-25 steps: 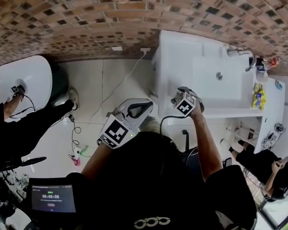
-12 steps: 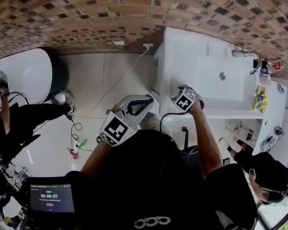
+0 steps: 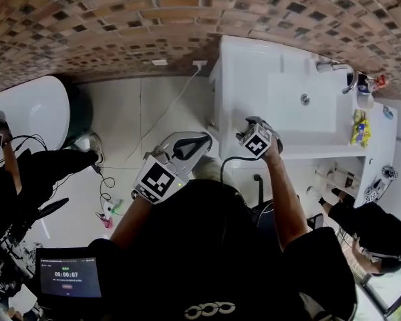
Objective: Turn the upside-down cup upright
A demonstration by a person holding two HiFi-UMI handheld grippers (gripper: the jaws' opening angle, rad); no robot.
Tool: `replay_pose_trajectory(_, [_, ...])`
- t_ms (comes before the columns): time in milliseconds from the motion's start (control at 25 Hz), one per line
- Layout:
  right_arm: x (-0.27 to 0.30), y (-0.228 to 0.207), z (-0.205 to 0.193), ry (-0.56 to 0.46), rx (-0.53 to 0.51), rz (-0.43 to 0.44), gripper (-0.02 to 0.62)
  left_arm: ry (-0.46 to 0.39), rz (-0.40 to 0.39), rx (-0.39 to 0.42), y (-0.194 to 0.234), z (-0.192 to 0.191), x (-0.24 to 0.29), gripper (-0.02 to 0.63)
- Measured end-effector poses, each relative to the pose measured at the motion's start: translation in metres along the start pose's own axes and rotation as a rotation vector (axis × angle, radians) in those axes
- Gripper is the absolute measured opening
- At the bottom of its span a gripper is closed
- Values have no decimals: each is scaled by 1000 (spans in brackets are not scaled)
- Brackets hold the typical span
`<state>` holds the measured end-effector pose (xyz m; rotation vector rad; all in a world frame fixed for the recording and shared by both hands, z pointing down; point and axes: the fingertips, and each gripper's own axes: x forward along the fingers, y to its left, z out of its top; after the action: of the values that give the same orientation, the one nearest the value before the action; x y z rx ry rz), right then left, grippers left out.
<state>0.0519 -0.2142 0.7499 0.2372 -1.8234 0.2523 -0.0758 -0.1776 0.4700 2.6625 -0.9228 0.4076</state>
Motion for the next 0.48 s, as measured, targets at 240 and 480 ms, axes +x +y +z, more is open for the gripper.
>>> replay_pose_trajectory(240, [-26,3,6,-81,80,-74,272,2,-37,23,-12,4,-5,15])
replay_pose_trajectory(480, [-49,1,17,-229,176,-157,272,-3,-57,39,-21,2,-8,15])
